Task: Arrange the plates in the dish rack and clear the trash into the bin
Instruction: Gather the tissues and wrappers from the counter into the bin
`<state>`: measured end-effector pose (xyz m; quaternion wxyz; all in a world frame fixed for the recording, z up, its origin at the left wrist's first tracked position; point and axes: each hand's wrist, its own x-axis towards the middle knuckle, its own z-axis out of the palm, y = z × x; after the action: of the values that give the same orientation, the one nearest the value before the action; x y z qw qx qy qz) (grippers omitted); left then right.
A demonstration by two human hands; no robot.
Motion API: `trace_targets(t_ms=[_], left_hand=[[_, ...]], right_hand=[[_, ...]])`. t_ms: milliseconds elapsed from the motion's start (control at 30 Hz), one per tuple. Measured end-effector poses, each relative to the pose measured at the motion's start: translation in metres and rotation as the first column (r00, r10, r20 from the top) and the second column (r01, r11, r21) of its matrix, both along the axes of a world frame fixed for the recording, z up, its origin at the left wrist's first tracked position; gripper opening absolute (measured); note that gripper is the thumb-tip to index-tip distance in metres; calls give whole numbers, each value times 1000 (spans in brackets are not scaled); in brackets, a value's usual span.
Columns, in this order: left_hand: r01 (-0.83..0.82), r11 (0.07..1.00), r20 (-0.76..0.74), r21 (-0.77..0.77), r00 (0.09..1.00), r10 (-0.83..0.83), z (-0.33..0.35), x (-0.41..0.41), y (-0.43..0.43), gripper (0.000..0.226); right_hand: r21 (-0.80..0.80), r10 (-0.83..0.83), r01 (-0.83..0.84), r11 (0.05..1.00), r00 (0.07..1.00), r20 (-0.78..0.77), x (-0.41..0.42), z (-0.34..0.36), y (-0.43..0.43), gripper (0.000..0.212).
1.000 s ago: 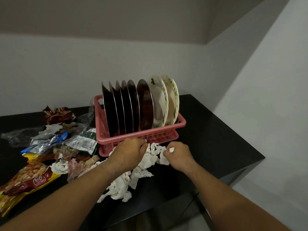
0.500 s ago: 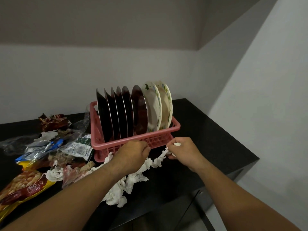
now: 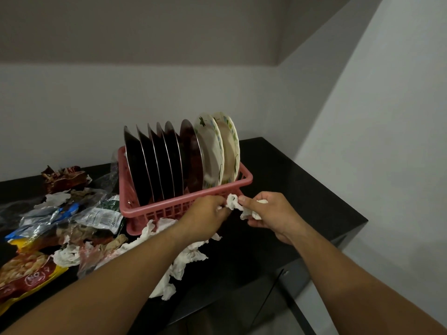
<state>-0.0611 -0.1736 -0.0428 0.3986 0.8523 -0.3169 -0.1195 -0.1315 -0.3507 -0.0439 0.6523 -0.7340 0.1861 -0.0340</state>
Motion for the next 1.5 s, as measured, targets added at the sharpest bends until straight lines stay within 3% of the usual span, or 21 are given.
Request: trace_targets(t_ms=[133, 267, 333, 433, 567, 633, 767, 833, 933, 1033, 1167, 1267, 1367, 1500], left_hand=[[64, 987, -196, -146, 976, -92, 11, -2, 1, 8], [40, 968, -436, -248, 888, -148, 10, -6, 4, 7], [16, 974, -420, -224, 901, -111, 9, -7, 6, 13], [-16, 994, -305, -107, 952, -17, 10, -4, 14, 19], [125, 983, -270, -137, 950, -158, 13, -6, 27, 8], [140, 971, -305, -196, 932, -196, 15, -7, 32, 8], [-8, 979, -294, -206, 954, -54, 12, -5, 39, 10], [-121, 978, -194, -172, 977, 87, 11, -2, 42, 17], [-126, 989, -34, -78, 992, 124, 12, 3, 50, 29], [-72, 997, -45, 33, 996, 73, 12, 9, 64, 30], [-40, 999, -55, 13, 998, 41, 10, 12, 80, 19], [-43, 999, 8, 12, 999, 43, 9, 10, 85, 35], [-53, 997, 95, 49, 994, 48, 3, 11, 91, 51], [-60, 996, 163, 70, 986, 48, -9, 8, 101, 50]], right_hand=[[212, -2, 19, 977, 997, -76, -1, -15, 5, 56], [510, -11, 0, 860, 1000, 17, 3, -19, 14, 57], [564, -41, -12, 825, 996, 80, 6, -18, 17, 44], [529, -91, 2, 848, 986, 143, 12, -12, 23, 26], [472, -28, -51, 880, 987, 159, 19, -4, 37, 24], [414, 55, -93, 906, 993, 103, 18, -3, 47, 34], [478, 69, -100, 873, 994, 82, 16, -4, 61, 47], [493, 27, -76, 867, 994, 107, 16, -3, 68, 44], [440, -58, 6, 898, 993, 105, 18, -1, 73, 33], [392, -146, 94, 915, 984, 105, 18, 1, 71, 24], [240, -161, 132, 962, 981, 107, 17, -1, 70, 22], [69, -162, 154, 986, 979, 127, 16, -3, 74, 15], [-145, -163, 183, 972, 977, 135, 13, -7, 84, 26], [-387, -169, 193, 901, 981, 96, 3, -19, 100, 24]])
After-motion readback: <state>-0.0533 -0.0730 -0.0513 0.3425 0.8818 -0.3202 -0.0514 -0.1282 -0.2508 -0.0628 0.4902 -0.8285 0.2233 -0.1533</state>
